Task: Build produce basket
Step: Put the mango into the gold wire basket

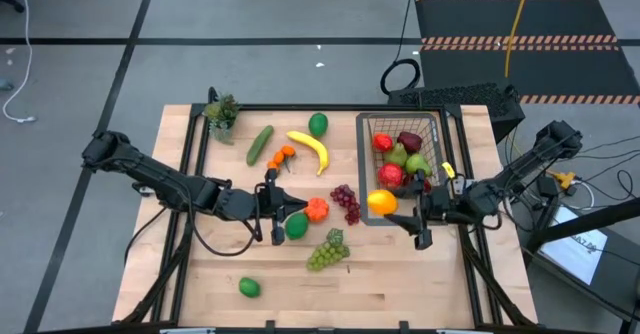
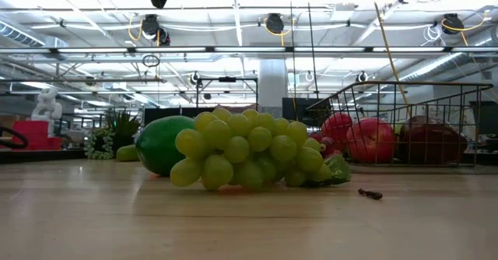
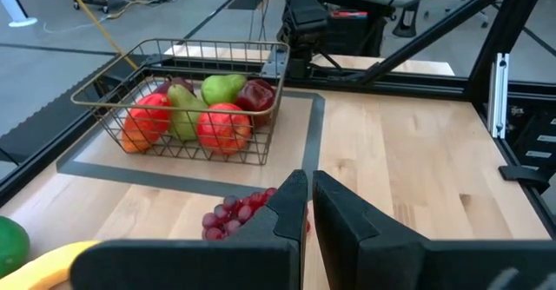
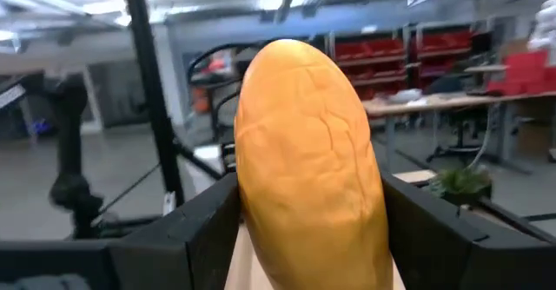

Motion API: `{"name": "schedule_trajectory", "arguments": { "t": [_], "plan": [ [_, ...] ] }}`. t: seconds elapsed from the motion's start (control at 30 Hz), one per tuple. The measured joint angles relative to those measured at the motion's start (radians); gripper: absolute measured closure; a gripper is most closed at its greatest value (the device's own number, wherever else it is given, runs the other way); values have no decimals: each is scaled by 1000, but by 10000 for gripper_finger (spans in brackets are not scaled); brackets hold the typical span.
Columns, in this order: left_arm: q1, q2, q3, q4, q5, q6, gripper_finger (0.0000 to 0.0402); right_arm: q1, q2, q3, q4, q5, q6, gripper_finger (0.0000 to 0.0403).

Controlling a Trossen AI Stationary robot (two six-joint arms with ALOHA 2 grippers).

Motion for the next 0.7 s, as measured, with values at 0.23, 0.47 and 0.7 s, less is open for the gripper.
{"name": "schedule_trajectory", "arguments": {
  "t": [0.23,0.47,0.7],
  "plan": [
    [0,0,0,0,0,-3,376,-5,-77,-77,115,1,-53,160],
    [0,0,0,0,0,-3,376,-5,-116,-99,116,1,-137,160],
    [1,0,0,0,0,-3,376,-5,-115,-100,111,-1,-202,160]
  ]
}}
